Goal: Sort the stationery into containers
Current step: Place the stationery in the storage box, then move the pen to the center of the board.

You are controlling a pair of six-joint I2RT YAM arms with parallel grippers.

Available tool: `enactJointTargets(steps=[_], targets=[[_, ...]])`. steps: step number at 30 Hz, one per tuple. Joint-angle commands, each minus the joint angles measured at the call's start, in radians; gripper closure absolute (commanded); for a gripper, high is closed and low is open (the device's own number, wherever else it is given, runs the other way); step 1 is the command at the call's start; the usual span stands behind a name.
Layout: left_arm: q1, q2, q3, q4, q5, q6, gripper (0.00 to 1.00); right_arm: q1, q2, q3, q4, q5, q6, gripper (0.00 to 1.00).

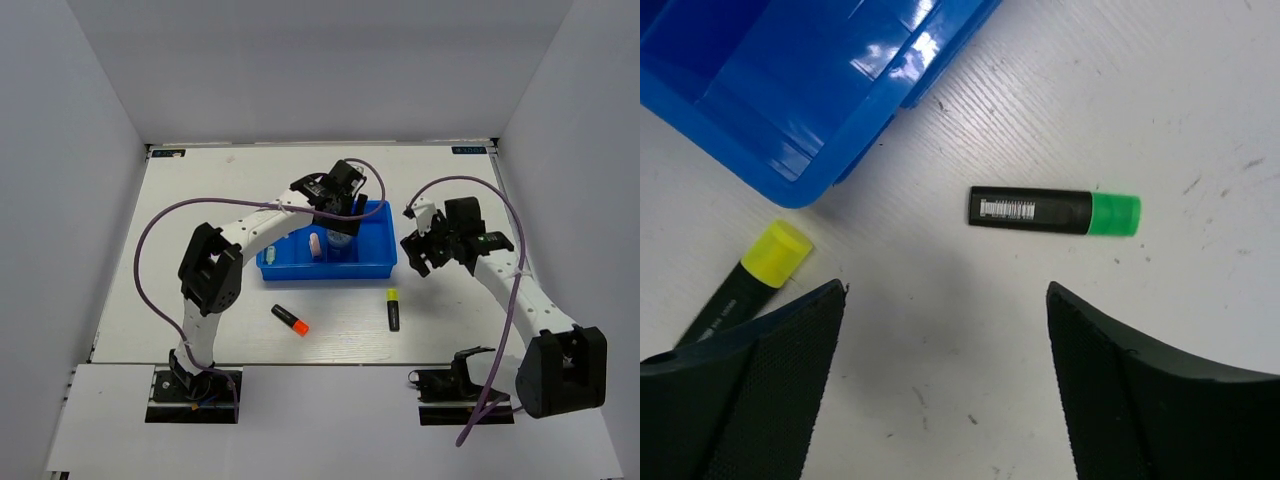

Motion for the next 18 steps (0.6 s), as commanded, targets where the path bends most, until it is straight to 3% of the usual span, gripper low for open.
enactJointTargets(steps=[1,3,4,6,9,10,12,13,15,16,17,18], targets=[[0.003,-0.049,0.031,0.023,0.022,0.014,0.14,-0.046,0.025,0.046,0.021,-0.123,-0.191,0.19],[0.004,-0.072,0.035,0.02,0.028,0.014,0.09,-0.064,0.016,0.014,0.029,-0.188,-0.316,0.24],[0.0,-0.077,0.038,0.023,0.031,0.019,0.07,-0.093,0.007,0.003,0.047,-0.246,-0.456,0.24],[-0.005,-0.089,0.041,0.026,0.034,0.025,0.05,-0.114,-0.004,-0.029,0.058,-0.303,-0.529,0.24],[-0.007,-0.127,0.05,0.001,0.04,0.02,0.06,-0.17,0.027,0.009,-0.04,-0.399,-0.734,0.26],[-0.016,-0.153,0.044,-0.002,0.042,0.02,0.11,-0.189,0.051,0.018,-0.078,-0.419,-0.838,0.26],[-0.028,-0.213,0.01,-0.016,0.04,0.025,0.35,-0.221,0.106,0.067,-0.141,-0.435,-1.089,0.28],[-0.034,-0.259,-0.033,-0.026,0.034,0.025,0.49,-0.26,0.161,0.092,-0.258,-0.433,-1.151,0.3],[-0.059,-0.359,-0.144,-0.061,-0.013,0.014,0.79,-0.307,0.262,0.213,-0.418,-0.435,-1.427,0.36],[-0.071,-0.396,-0.178,-0.072,-0.026,0.008,0.81,-0.333,0.336,0.288,-0.525,-0.43,-1.492,0.37],[-0.098,-0.511,-0.256,-0.082,-0.07,-0.007,0.81,-0.345,0.372,0.325,-0.575,-0.424,-1.66,0.37],[-0.106,-0.555,-0.333,-0.097,-0.087,-0.018,0.69,-0.365,0.442,0.429,-0.656,-0.423,-1.704,0.4]])
